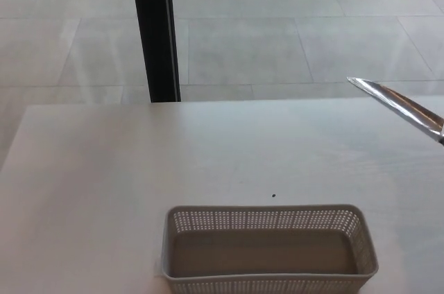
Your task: A garden tool is kept on the righthand side and a container is kept on the lefthand side on a desk infront of the robot. the robot uses its right hand to pick up the garden tool and makes a scooping motion inside the container
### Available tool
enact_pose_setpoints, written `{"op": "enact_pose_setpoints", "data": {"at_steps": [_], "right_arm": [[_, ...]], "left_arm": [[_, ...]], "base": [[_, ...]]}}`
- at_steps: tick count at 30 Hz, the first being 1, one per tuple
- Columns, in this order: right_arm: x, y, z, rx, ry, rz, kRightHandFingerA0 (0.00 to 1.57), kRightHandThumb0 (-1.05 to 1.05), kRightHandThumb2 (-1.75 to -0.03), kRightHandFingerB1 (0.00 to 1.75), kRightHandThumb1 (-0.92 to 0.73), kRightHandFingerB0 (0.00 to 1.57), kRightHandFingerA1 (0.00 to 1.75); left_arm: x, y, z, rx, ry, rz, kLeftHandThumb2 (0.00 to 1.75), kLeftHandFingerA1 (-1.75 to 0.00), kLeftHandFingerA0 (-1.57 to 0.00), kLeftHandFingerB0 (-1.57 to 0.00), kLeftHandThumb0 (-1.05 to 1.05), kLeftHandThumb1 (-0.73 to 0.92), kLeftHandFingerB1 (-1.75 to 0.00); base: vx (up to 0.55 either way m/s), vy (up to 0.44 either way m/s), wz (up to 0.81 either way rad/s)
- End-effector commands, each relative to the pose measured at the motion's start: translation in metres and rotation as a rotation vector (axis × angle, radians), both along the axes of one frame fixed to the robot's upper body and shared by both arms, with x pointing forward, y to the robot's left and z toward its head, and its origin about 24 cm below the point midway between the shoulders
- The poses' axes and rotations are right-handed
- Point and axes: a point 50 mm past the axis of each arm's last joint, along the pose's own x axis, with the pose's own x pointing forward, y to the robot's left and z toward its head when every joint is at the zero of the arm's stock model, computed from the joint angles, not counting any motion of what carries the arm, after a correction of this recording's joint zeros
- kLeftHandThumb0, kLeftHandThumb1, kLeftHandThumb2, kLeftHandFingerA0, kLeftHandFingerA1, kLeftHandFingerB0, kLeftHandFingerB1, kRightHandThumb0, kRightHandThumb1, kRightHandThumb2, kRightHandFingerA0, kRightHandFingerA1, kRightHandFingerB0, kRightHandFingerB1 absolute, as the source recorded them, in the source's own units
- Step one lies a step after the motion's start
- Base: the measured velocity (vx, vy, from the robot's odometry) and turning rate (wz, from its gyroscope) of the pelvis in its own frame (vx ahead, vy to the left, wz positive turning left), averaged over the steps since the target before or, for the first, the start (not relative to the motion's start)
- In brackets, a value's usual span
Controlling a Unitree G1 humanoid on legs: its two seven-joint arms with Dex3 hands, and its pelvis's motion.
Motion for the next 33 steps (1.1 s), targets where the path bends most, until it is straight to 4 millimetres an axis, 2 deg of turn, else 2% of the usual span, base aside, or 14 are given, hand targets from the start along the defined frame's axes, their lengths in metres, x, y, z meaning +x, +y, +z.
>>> {"op": "enact_pose_setpoints", "data": {"at_steps": [1,2,4,11,15,20,22,23,25,26,29,30,31,33], "right_arm": [[-0.008,-0.002,-0.026,0.053,0.071,-0.110,0.86,-0.34,-0.73,1.06,-0.73,0.77,1.64],[-0.008,-0.002,-0.029,0.056,0.073,-0.114,0.87,-0.34,-0.76,1.15,-0.72,0.77,1.61],[-0.007,0.001,-0.042,0.071,0.107,-0.142,0.84,-0.35,-0.69,0.66,-0.72,0.64,1.45],[-0.011,0.010,-0.062,0.093,0.185,-0.142,0.82,-0.38,-0.72,0.96,-0.79,0.75,1.54],[-0.010,0.013,-0.071,0.093,0.231,-0.176,0.80,-0.37,-0.71,0.60,-0.80,0.51,1.47],[-0.012,0.010,-0.077,0.052,0.318,-0.205,0.79,-0.45,-0.65,0.58,-0.88,0.57,0.85],[-0.012,0.006,-0.079,0.028,0.363,-0.211,0.74,-0.51,-0.65,0.54,-0.84,0.59,0.68],[-0.012,0.007,-0.080,0.034,0.360,-0.212,0.66,-0.57,-1.00,0.58,-0.64,0.36,0.74],[-0.012,0.007,-0.080,0.064,0.349,-0.212,0.62,-0.58,-0.64,0.42,-0.80,0.36,0.66],[-0.016,0.008,-0.080,0.232,0.318,-0.183,0.37,-0.68,-0.93,0.46,-0.61,0.14,0.63],[-0.017,0.009,-0.077,0.193,0.335,-0.148,0.21,-0.80,-0.99,0.39,-0.63,0.06,0.58],[-0.017,0.010,-0.075,0.178,0.342,-0.137,0.04,-0.39,-1.02,0.50,-0.40,0.00,0.54],[-0.018,0.011,-0.074,0.165,0.345,-0.125,0.03,-0.93,-1.06,0.21,-0.69,0.07,0.35],[-0.015,0.013,-0.069,0.132,0.343,-0.084,0.00,-0.96,-1.08,0.14,-0.71,0.04,0.21]], "left_arm": [[-0.001,0.003,0.002,0.014,-0.016,0.021,0.59,-0.64,-0.57,-0.57,-0.53,0.63,-0.50],[0.000,0.003,0.002,0.013,-0.016,0.021,0.59,-0.63,-0.58,-0.55,-0.53,0.63,-0.48],[-0.001,0.005,0.004,0.012,-0.019,0.020,0.59,-0.67,-0.59,-0.57,-0.55,0.62,-0.51],[0.001,0.003,0.002,0.004,-0.019,0.021,0.59,-0.63,-0.57,-0.55,-0.53,0.63,-0.49],[0.004,0.001,0.001,0.005,-0.011,0.013,0.59,-0.64,-0.57,-0.56,-0.54,0.63,-0.49],[0.001,0.001,0.001,0.010,-0.014,0.033,0.59,-0.63,-0.60,-0.59,-0.52,0.62,-0.50],[0.000,0.002,0.001,0.004,-0.024,0.035,0.59,-0.64,-0.56,-0.55,-0.53,0.63,-0.49],[0.000,0.002,0.001,0.008,-0.021,0.022,0.59,-0.63,-0.56,-0.52,-0.53,0.64,-0.48],[-0.001,0.002,0.002,0.012,-0.020,0.021,0.59,-0.63,-0.56,-0.53,-0.53,0.64,-0.47],[-0.001,0.002,0.001,-0.007,-0.035,0.059,0.58,-0.64,-0.56,-0.54,-0.51,0.62,-0.50],[0.001,0.002,0.001,-0.002,-0.025,0.024,0.59,-0.64,-0.56,-0.53,-0.53,0.65,-0.49],[0.001,0.002,0.001,0.005,-0.020,0.027,0.59,-0.61,-0.57,-0.54,-0.52,0.64,-0.47],[0.001,0.002,0.001,0.008,-0.018,0.026,0.59,-0.60,-0.58,-0.54,-0.53,0.64,-0.47],[0.003,0.002,0.002,0.013,-0.021,0.026,0.59,-0.62,-0.59,-0.55,-0.54,0.63,-0.47]], "base": [[0.00,0.000,0.00],[0.00,0.000,0.00],[0.00,0.000,0.00],[0.00,0.000,0.00],[0.00,0.000,0.00],[0.00,0.000,0.00],[0.00,0.000,0.00],[0.00,0.000,0.00],[0.00,0.000,0.00],[0.00,0.000,0.00],[0.00,0.000,0.00],[0.00,0.000,0.00],[0.00,0.000,0.00],[0.00,0.000,0.00]]}}
